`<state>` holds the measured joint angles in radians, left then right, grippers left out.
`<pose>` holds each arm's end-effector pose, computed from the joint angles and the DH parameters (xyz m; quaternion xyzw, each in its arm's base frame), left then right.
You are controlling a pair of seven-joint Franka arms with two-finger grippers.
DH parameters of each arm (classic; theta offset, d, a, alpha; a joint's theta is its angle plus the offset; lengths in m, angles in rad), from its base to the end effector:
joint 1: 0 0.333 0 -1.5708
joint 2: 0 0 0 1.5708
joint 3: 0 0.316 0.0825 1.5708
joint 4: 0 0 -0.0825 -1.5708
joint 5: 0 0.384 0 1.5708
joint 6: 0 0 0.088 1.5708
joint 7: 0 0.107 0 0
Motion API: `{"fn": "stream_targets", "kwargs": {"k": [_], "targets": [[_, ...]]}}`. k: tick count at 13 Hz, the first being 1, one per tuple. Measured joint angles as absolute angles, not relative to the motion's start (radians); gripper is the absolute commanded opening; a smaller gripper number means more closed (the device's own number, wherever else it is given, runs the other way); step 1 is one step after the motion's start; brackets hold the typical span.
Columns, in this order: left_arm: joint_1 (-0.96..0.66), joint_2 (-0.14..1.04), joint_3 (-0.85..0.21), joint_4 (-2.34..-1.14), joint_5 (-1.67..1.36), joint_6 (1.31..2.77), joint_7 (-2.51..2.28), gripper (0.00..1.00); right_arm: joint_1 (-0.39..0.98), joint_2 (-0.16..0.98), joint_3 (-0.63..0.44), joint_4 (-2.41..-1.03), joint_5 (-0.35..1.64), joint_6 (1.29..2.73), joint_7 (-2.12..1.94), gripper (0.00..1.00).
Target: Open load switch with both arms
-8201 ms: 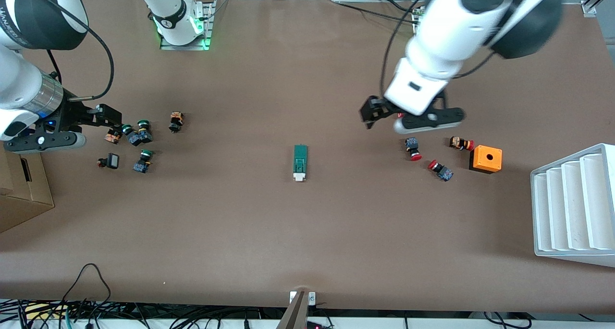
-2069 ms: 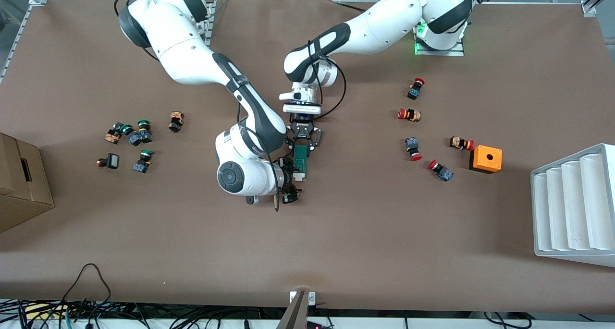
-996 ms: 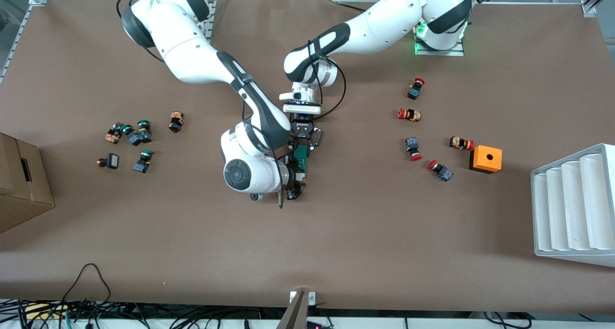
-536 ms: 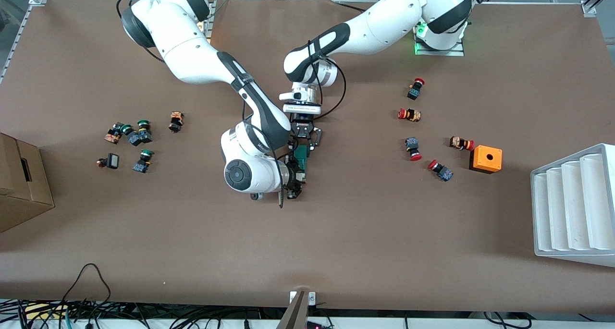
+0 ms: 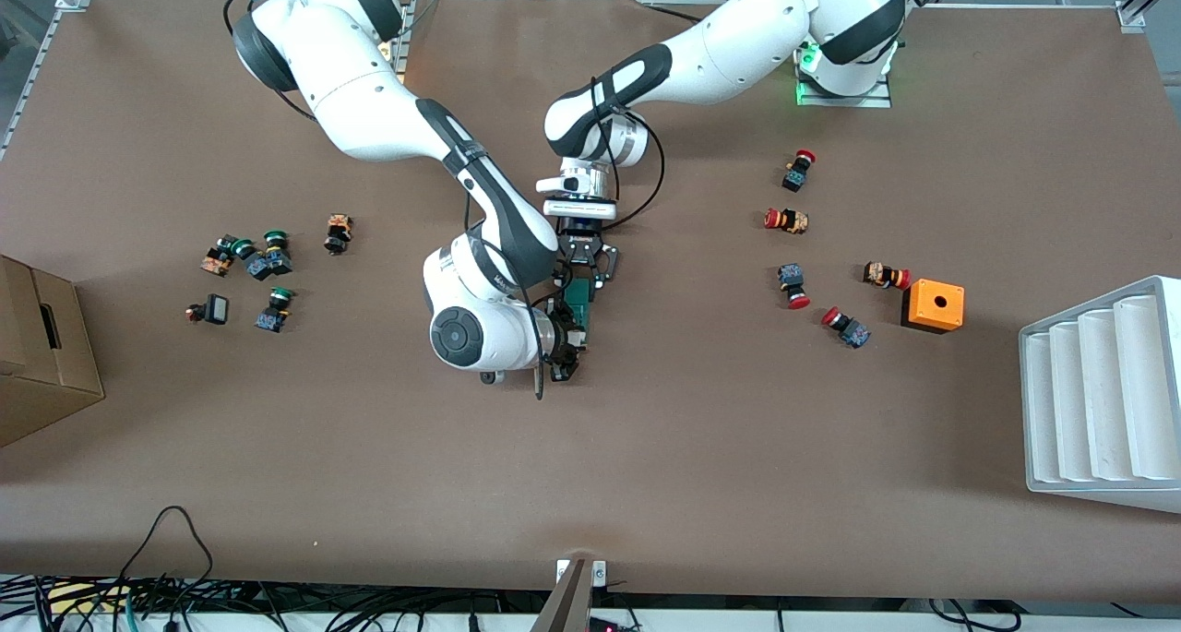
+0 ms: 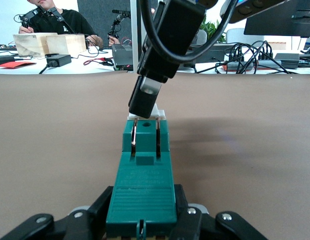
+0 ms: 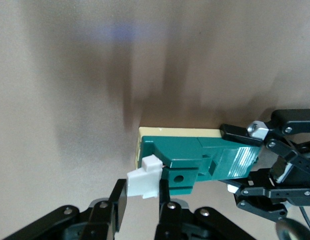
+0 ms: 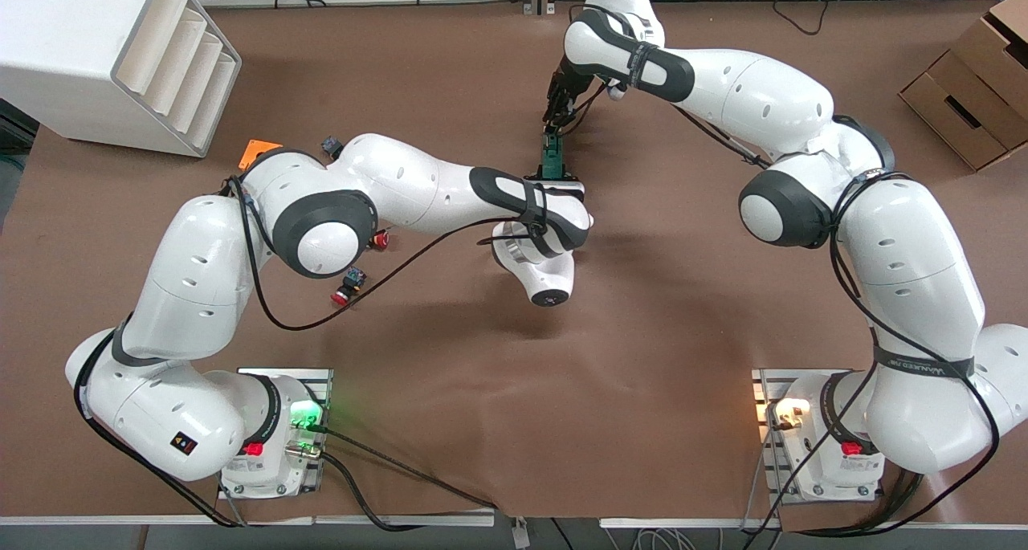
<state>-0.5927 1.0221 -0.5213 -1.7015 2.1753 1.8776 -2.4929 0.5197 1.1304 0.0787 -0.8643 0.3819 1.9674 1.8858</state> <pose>0.3666 -0.5391 0.0622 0.8208 -0.0028 0.5709 0.0183 0.6565 0.4444 0.2082 -0.7200 0.6616 0.2015 0.0573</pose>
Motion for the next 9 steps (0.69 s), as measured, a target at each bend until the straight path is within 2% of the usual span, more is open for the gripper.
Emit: {"fn": "stream_targets", "kwargs": {"k": [9], "targets": [[-0.594, 1.022, -0.52, -1.701, 2.175, 1.877, -2.493, 0.36, 0.523, 1.117, 0.08, -0.861, 0.362, 1.951, 1.888, 0.22]]}}
